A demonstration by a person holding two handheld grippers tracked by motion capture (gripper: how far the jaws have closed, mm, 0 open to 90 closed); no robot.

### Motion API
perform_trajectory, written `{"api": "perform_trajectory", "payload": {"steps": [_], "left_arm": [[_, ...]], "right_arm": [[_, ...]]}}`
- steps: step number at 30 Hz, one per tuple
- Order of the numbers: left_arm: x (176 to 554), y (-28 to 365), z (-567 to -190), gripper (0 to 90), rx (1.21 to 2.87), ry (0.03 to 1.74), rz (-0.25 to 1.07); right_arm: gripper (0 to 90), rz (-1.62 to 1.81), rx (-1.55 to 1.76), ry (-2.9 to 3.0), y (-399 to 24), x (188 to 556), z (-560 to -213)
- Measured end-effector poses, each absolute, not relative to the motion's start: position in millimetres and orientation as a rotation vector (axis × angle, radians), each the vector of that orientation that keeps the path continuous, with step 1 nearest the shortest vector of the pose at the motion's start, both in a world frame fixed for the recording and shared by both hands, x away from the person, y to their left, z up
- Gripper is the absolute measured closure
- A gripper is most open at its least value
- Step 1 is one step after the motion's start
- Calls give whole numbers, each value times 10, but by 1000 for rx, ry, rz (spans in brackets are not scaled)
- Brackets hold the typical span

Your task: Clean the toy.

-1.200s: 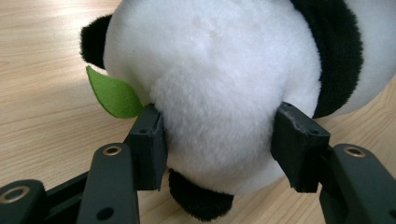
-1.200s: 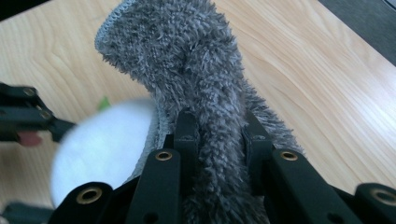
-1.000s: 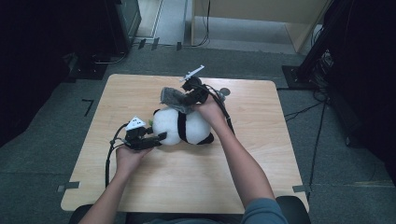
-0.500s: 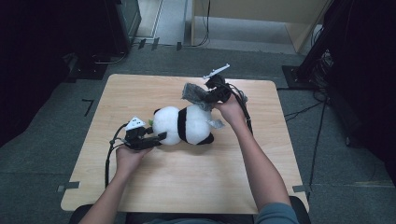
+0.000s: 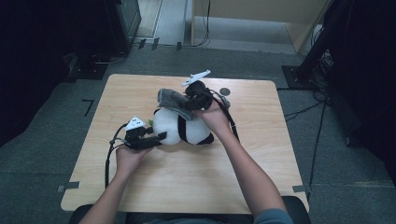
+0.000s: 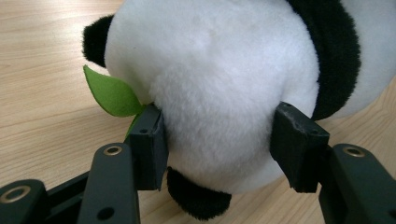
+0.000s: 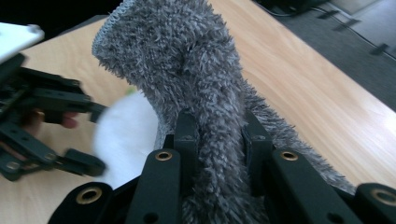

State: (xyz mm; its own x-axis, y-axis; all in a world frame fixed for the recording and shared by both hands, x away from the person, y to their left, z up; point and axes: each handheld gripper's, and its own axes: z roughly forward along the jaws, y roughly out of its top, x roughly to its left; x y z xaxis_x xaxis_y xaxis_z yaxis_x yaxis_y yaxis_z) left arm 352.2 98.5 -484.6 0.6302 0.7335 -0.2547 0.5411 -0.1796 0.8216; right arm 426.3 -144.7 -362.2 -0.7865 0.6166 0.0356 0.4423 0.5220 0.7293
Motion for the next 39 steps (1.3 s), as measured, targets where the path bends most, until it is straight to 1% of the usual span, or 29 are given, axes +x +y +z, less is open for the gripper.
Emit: {"api": "perform_trajectory", "payload": {"steps": [6, 7, 9, 10, 11, 12, 13, 14, 18, 26, 39], "left_arm": [[3520, 987, -4843, 422, 1859, 1017, 243], [3519, 986, -4843, 423, 1858, 1017, 242], [3519, 985, -4844, 424, 1856, 1020, 241], [3519, 985, -4844, 424, 1855, 1020, 241], [3518, 984, -4843, 424, 1855, 1021, 241], [3518, 983, -4843, 425, 1856, 1022, 243], [3519, 982, -4844, 425, 1856, 1025, 242], [3520, 984, -4845, 426, 1857, 1031, 237], [3522, 985, -4844, 442, 1856, 1037, 227], [3525, 982, -4848, 447, 1854, 1039, 233], [3522, 981, -4850, 442, 1850, 1033, 239]], "right_arm": [[724, 1123, 852, 2594, -1160, 4244, -3741], [702, 1121, 846, 2604, -1120, 4244, -3765], [601, 1131, 831, 2605, -1047, 4249, -3812], [598, 1138, 834, 2600, -1017, 4259, -3832], [608, 1142, 838, 2603, -990, 4267, -3849], [643, 1134, 835, 2606, -962, 4270, -3868], [697, 1116, 833, 2611, -934, 4267, -3888], [717, 1095, 818, 2619, -910, 4262, -3911], [756, 1057, 799, 2615, -902, 4225, -3932], [764, 997, 843, 2592, -1153, 4210, -3868], [761, 1025, 989, 2465, -1955, 4164, -3720]]}}
